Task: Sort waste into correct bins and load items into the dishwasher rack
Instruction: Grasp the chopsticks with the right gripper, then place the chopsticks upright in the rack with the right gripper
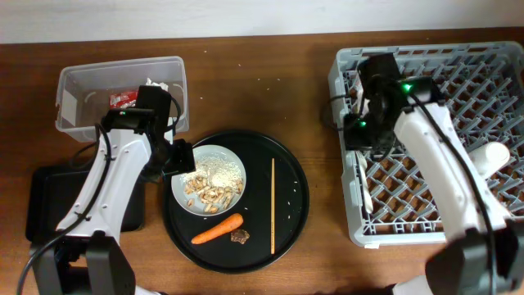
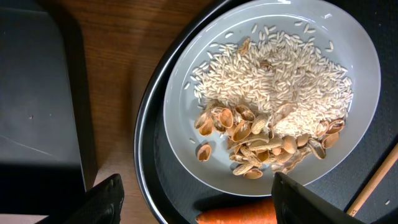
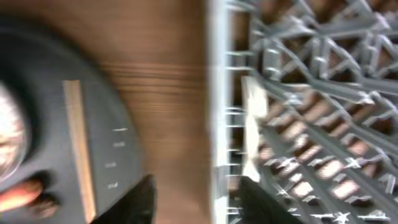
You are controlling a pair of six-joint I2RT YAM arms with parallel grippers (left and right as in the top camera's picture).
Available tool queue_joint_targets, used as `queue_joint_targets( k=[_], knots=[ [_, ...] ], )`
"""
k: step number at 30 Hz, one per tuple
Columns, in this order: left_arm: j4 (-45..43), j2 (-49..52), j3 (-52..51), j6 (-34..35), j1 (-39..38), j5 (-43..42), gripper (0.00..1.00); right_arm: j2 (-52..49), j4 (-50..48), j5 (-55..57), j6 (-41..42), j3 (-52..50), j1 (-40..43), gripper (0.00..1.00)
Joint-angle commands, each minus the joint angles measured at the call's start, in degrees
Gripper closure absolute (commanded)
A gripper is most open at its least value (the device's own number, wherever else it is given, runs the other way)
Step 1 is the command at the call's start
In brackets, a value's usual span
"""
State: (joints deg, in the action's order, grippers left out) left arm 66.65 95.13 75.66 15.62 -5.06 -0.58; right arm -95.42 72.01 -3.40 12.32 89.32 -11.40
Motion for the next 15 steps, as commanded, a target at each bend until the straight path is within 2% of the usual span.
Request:
queue_joint_targets(
  k=[1,5,7,10,14,15],
  knots=[
    [0.0,-1.1,0.5,-0.7,0.2,0.4,0.25,0.4,-1.9,-5.0,7.8,-2.1,-11.0,0.46],
    [0.0,-1.1,0.5,-0.7,0.2,0.4,0.25,-8.4,-16.5,-4.9,15.7,-11.1,-25.3,0.46],
    [0.0,-1.1,0.5,-0.7,0.2,0.4,0.25,-14.8,-18.4,-0.8,19.8,-11.2,-29.2,0.47],
    [0.0,-1.1,0.5,-0.7,0.2,0.4,0.25,-22.3,-18.5,-0.3,24.2,-11.3,-31.0,0.52],
    [0.0,-1.1,0.5,-0.7,0.2,0.4,0.25,-24.1,-18.3,-0.4,25.7,-11.3,-30.9,0.96],
    [0.0,-1.1,0.5,-0.7,0.2,0.4,0.24,-24.0,-18.2,-0.5,25.9,-11.1,-30.9,0.96]
  ],
)
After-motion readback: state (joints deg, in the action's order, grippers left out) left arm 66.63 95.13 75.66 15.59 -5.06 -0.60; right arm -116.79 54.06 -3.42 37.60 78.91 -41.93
